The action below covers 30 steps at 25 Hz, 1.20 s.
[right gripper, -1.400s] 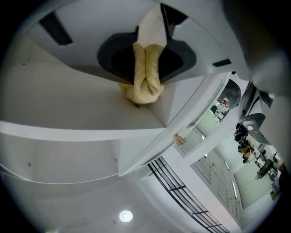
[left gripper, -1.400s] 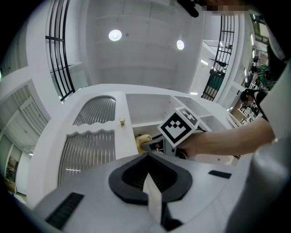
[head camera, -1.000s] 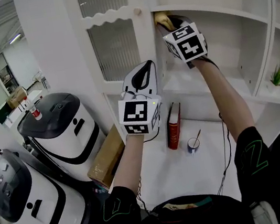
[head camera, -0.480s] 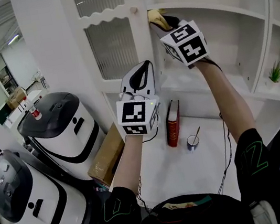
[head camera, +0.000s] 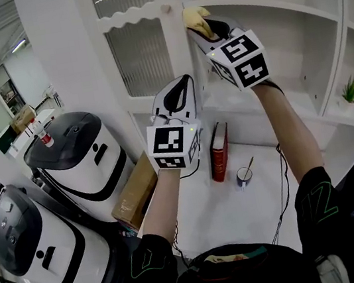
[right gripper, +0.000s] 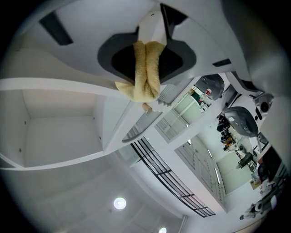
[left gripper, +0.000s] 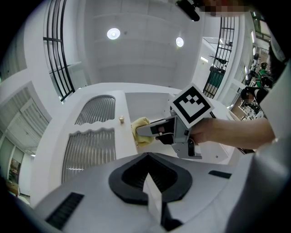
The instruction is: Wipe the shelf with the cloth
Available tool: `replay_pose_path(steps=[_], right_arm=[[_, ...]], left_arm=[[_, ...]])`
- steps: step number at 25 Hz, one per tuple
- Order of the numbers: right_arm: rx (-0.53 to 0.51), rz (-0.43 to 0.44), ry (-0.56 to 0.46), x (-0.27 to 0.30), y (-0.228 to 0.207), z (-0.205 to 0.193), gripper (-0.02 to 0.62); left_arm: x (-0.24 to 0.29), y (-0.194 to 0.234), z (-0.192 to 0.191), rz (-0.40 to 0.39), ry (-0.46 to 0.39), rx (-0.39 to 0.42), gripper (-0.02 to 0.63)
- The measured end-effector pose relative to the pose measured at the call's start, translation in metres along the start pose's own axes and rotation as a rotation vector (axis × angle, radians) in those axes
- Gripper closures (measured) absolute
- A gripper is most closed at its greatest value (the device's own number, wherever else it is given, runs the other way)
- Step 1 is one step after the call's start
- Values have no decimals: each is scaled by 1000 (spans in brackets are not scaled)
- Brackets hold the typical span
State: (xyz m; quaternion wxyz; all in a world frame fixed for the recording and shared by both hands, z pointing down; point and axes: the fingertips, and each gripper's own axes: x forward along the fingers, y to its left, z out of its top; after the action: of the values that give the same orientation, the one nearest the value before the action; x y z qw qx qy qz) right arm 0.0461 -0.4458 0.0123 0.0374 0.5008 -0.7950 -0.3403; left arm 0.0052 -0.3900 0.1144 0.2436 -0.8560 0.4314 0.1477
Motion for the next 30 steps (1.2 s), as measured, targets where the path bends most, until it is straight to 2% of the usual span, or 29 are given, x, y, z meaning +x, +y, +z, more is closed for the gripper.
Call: replay_pose_path(steps=[5, 8, 10, 16, 23, 30], right_arm=[[6, 68, -68, -13, 11, 11, 480], [104, 151, -124, -24, 16, 16, 480], [152, 175, -147, -31, 14, 16, 480], [197, 74, -121, -39, -18, -13, 480], [241, -39, 49, -9, -40, -69, 480], [175, -100, 196, 25, -40, -105, 480]], left_arm=[[3, -5, -5, -4, 14, 0, 611], [5, -8, -9, -5, 21, -1, 611], [6, -10, -11, -7, 24, -4, 611], [7, -20, -17, -15, 30, -13, 611], [5, -7, -18, 27, 15, -41, 611], [-3, 0, -27, 51, 18, -37, 611]])
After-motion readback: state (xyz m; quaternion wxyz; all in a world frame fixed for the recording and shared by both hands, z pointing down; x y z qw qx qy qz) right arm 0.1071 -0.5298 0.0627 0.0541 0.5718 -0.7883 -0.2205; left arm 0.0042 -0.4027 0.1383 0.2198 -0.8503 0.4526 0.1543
